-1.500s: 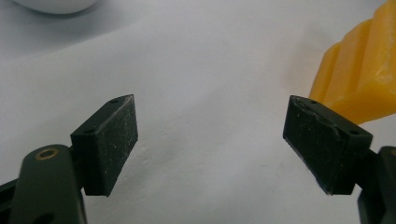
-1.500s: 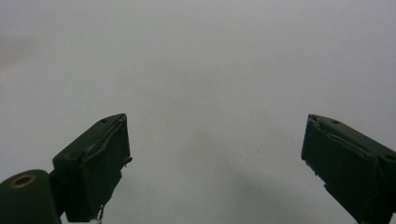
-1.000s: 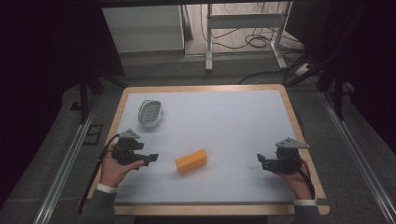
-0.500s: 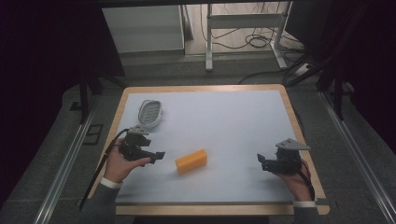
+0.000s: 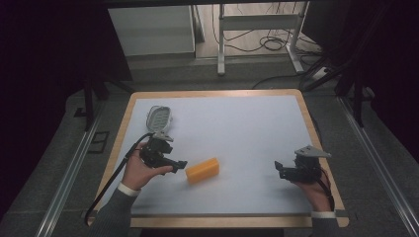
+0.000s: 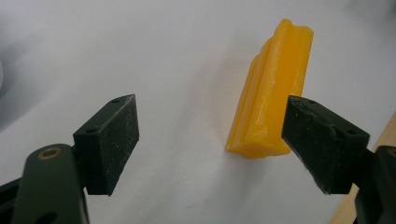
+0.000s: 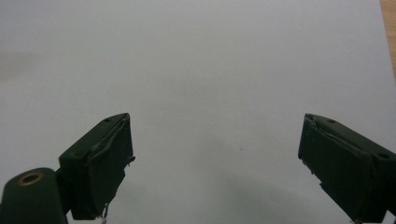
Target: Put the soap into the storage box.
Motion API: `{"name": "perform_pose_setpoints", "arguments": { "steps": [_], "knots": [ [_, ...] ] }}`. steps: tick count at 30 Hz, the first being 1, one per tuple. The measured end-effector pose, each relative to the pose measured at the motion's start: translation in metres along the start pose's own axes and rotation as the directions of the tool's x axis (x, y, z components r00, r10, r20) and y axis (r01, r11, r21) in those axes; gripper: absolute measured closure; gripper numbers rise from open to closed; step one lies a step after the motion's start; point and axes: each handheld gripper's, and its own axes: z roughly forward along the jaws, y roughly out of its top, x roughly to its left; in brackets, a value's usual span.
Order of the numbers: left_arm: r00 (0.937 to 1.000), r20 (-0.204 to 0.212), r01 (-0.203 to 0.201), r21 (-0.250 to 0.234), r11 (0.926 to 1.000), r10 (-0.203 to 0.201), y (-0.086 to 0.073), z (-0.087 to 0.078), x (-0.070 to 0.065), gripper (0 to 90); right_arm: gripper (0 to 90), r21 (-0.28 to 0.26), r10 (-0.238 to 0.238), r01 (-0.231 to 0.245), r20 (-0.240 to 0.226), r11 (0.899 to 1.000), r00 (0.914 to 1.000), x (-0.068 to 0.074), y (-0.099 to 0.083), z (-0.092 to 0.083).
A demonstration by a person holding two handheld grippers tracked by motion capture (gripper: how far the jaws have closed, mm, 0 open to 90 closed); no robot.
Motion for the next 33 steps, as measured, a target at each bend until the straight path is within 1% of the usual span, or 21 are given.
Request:
{"name": "perform_pose_setpoints", "arguments": {
  "steps": [1, 5, 7, 8, 9, 10, 14, 16, 17, 18, 19, 21, 24, 25, 26, 27, 28, 29, 30, 31, 33],
  "knots": [
    [1.0, 0.009, 0.0, -0.009, 1.0, 0.0, 0.001, 0.0, -0.003, 19.5, 10.2, 0.001, 0.0, 0.0, -0.002, 1.0, 1.0, 0.0, 0.0, 0.0],
    [0.9996, 0.009, -0.025, 0.009, 0.9996, 0.025, 0.006, 0.002, -0.014, 19.6, 10.2, 0.01, -0.002, 0.002, -0.005, 1.0, 1.0, 0.001, -0.001, 0.004],
    [0.9991, 0.003, -0.042, 0.022, 0.9989, 0.042, 0.011, 0.005, -0.02, 19.6, 10.2, 0.016, -0.009, 0.009, -0.009, 1.0, 0.9999, 0.001, -0.002, 0.005],
    [0.9991, 0.003, -0.042, 0.022, 0.9989, 0.042, 0.011, 0.005, -0.02, 19.5, 10.2, 0.018, -0.011, 0.011, -0.007, 1.0, 0.9999, 0.002, -0.002, 0.005],
    [0.9984, -0.009, -0.055, 0.034, 0.9979, 0.056, 0.016, 0.009, -0.024, 19.5, 10.2, 0.013, -0.01, 0.01, -0.011, 1.0, 0.9999, 0.002, -0.002, 0.005],
    [0.9984, -0.009, -0.055, 0.034, 0.9979, 0.056, 0.016, 0.009, -0.024, 19.5, 10.2, 0.013, -0.01, 0.01, -0.011, 1.0, 0.9999, 0.002, -0.002, 0.005],
    [0.9975, 0.009, -0.07, 0.054, 0.996, 0.07, 0.023, 0.023, -0.03, 19.5, 10.2, 0.011, -0.012, 0.012, -0.01, 1.0, 0.9999, 0.002, -0.003, 0.004],
    [0.9973, 0.012, -0.073, 0.059, 0.9956, 0.072, 0.023, 0.025, -0.032, 19.5, 10.2, 0.013, -0.015, 0.015, -0.009, 1.0, 0.9998, 0.002, -0.003, 0.004],
    [0.9961, 0.016, -0.088, 0.068, 0.9938, 0.087, 0.026, 0.03, -0.036, 19.5, 10.2, 0.016, -0.016, 0.017, -0.006, 1.0, 0.9998, 0.002, -0.003, 0.004],
    [0.9961, 0.016, -0.088, 0.068, 0.9938, 0.087, 0.026, 0.03, -0.036, 19.5, 10.2, 0.016, -0.016, 0.017, -0.006, 1.0, 0.9998, 0.002, -0.003, 0.004],
    [0.9957, 0.037, -0.087, 0.073, 0.9935, 0.085, 0.028, 0.034, -0.039, 19.5, 10.3, 0.015, -0.016, 0.016, -0.005, 1.0, 0.9999, 0.002, -0.003, 0.004],
    [0.9946, 0.027, -0.102, 0.086, 0.9911, 0.1, 0.03, 0.037, -0.042, 19.5, 10.2, 0.011, -0.014, 0.014, 0.003, 1.0, 0.9999, 0.002, -0.002, 0.001],
    [0.9927, 0.035, -0.118, 0.094, 0.9885, 0.116, 0.033, 0.041, -0.047, 19.4, 10.2, 0.012, -0.015, 0.015, 0.007, 1.0, 0.9999, 0.002, -0.003, 0.0],
    [0.9928, 0.049, -0.113, 0.093, 0.9893, 0.109, 0.035, 0.044, -0.048, 19.5, 10.2, 0.01, -0.013, 0.013, 0.009, 1.0, 0.9999, 0.001, -0.004, 0.0],
    [0.9928, 0.049, -0.113, 0.093, 0.9893, 0.109, 0.035, 0.044, -0.048, 19.5, 10.2, 0.01, -0.013, 0.013, 0.009, 1.0, 0.9999, 0.001, -0.004, 0.0],
    [0.9927, 0.034, -0.119, 0.114, 0.9863, 0.116, 0.037, 0.05, -0.049, 19.5, 10.2, 0.008, -0.016, 0.016, 0.004, 1.0, 0.9999, 0.001, -0.005, -0.001],
    [0.9927, 0.034, -0.119, 0.114, 0.9863, 0.116, 0.037, 0.05, -0.049, 19.5, 10.2, 0.008, -0.016, 0.016, 0.004, 1.0, 0.9999, 0.001, -0.005, -0.001],
    [0.9914, 0.044, -0.128, 0.119, 0.9846, 0.123, 0.039, 0.053, -0.051, 19.5, 10.3, 0.009, -0.018, 0.018, 0.004, 1.0, 0.9998, 0.001, -0.005, -0.001],
    [0.9914, 0.044, -0.128, 0.119, 0.9846, 0.123, 0.039, 0.053, -0.051, 19.5, 10.3, 0.009, -0.018, 0.018, 0.004, 1.0, 0.9998, 0.001, -0.005, -0.001],
    [0.9903, 0.049, -0.135, 0.125, 0.9829, 0.13, 0.042, 0.056, -0.054, 19.5, 10.2, 0.009, -0.019, 0.019, 0.005, 1.0, 0.9998, 0.001, -0.005, -0.001],
    [0.9908, 0.065, -0.126, 0.126, 0.984, 0.118, 0.043, 0.061, -0.055, 19.7, 10.2, 0.005, -0.017, 0.017, 0.008, 1.0, 0.9998, 0.001, -0.005, -0.002]
  ]
}}
